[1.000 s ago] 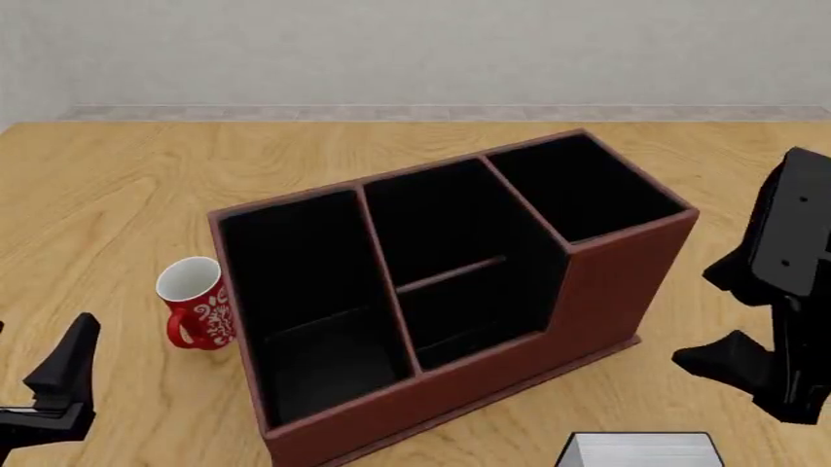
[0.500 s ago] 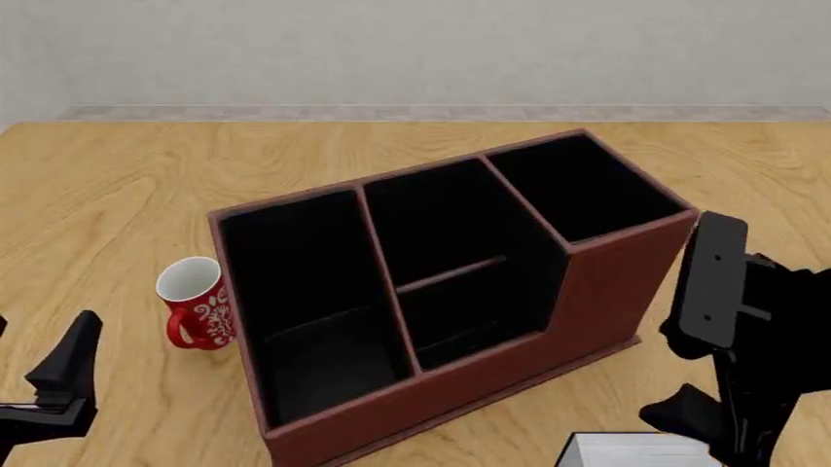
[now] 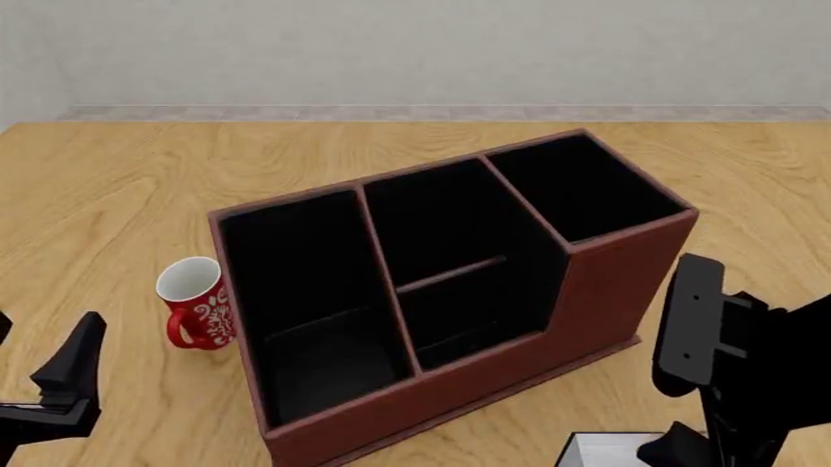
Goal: Pick up the book and place it in the right compartment of the caddy.
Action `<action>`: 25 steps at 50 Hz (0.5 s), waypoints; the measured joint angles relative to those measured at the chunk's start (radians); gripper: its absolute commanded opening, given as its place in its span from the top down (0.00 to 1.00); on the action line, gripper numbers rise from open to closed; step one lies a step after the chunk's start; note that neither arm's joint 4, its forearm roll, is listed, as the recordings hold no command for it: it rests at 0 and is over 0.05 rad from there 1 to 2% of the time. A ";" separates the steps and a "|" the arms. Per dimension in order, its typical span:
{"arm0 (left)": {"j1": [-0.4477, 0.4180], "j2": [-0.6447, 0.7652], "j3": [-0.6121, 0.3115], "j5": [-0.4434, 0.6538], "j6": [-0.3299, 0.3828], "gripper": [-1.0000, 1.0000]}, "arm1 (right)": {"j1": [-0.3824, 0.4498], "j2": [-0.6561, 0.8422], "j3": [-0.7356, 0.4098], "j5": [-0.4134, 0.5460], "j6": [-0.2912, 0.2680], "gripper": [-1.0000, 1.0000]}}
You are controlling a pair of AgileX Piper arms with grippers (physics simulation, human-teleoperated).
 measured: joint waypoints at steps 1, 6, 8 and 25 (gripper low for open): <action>0.000 0.000 0.000 0.000 0.000 0.00 | 0.007 0.002 -0.001 0.000 0.007 0.00; 0.000 0.003 0.001 -0.002 0.000 0.00 | 0.049 0.014 -0.004 0.000 0.047 0.00; 0.000 0.004 0.001 -0.002 0.000 0.00 | 0.063 0.018 -0.005 0.000 0.061 0.00; -0.001 0.005 0.001 0.000 0.001 0.00 | 0.148 0.047 -0.013 0.000 0.154 0.00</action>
